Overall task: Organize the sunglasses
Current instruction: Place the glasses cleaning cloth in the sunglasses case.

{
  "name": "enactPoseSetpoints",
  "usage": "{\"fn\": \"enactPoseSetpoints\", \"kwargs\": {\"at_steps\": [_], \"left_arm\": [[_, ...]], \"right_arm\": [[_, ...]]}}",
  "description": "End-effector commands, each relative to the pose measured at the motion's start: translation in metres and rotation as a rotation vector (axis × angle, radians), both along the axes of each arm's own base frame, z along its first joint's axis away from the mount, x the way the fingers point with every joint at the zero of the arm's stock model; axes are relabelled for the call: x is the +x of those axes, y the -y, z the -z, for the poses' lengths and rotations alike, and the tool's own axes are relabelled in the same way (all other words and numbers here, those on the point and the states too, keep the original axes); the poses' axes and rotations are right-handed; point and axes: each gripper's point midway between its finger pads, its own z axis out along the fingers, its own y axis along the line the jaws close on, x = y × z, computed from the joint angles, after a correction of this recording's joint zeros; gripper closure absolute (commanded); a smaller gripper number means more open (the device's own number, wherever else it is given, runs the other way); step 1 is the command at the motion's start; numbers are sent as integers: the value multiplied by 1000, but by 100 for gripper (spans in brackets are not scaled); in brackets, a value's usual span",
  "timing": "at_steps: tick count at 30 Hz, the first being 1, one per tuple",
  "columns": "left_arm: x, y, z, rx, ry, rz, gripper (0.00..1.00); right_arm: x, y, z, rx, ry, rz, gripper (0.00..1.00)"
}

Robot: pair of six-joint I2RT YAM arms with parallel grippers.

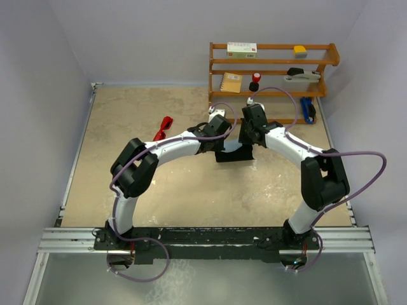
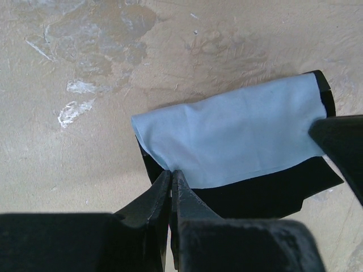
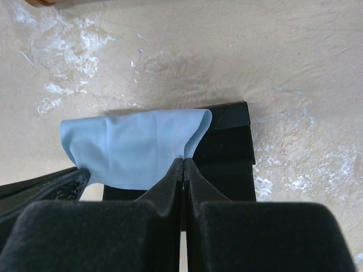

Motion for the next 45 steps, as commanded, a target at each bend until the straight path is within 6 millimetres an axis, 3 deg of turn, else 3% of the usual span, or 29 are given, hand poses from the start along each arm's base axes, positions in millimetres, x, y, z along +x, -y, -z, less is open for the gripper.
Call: {"fn": "enactPoseSetpoints", "kwargs": {"at_steps": [1,19,45], "left_arm": [[10,7,-11,-48,40,-1,100],[6,4,11,-27,12,-4,100],[8,1,24,-15,-5,-1,100]], "right_arm": [[-1,-1,3,11,14,-18,100],[-4,9,28,-12,-18,-7,100],[-6,17,50,-25,-55,5,100]]}}
